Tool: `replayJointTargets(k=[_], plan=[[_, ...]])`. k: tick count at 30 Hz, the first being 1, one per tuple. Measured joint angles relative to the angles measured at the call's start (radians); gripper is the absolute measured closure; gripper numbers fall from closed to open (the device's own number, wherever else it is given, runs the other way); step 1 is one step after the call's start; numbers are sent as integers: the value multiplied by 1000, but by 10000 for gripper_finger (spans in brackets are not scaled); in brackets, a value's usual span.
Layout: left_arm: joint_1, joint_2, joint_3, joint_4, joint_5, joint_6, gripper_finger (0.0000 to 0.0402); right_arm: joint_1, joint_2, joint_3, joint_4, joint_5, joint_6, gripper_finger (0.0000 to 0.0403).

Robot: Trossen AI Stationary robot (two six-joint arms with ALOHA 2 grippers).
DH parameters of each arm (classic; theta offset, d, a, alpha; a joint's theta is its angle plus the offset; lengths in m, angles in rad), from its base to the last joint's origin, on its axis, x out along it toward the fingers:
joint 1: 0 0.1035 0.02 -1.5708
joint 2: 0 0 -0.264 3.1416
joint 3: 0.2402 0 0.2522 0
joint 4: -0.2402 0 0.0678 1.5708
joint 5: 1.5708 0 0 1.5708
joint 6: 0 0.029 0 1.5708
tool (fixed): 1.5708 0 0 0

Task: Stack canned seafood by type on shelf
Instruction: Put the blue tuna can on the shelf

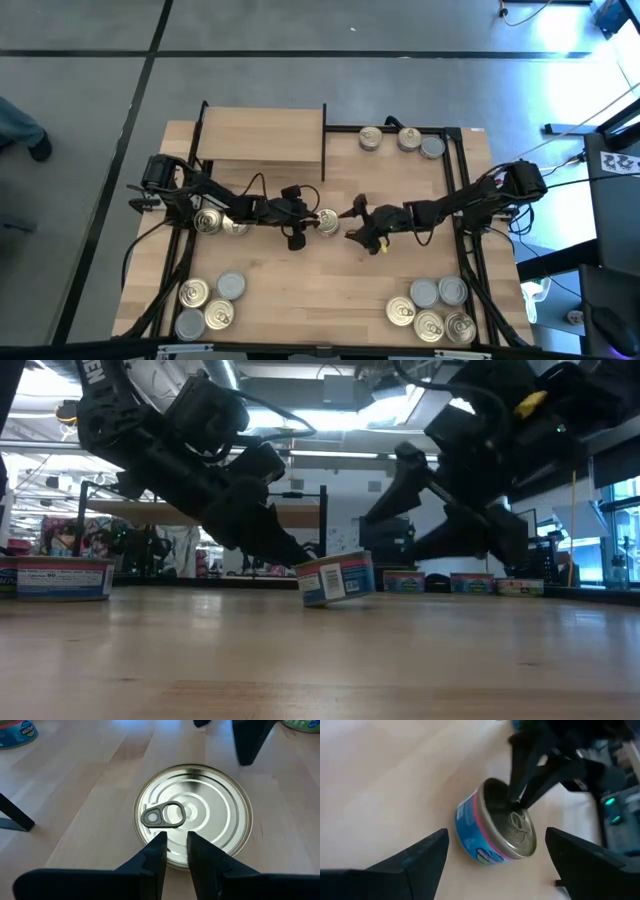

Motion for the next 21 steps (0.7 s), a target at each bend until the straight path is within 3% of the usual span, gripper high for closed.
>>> replayJointTargets(k=[6, 13, 21], plan=[[0, 0, -1, 12, 0, 0, 330, 29, 70, 46, -38, 95, -227, 72], [0, 0, -1, 12, -1, 0, 329, 24, 153, 107, -94, 181, -348, 72], [0, 0, -1, 11, -1, 0, 329, 16, 198, 135, -89, 186, -429, 72]])
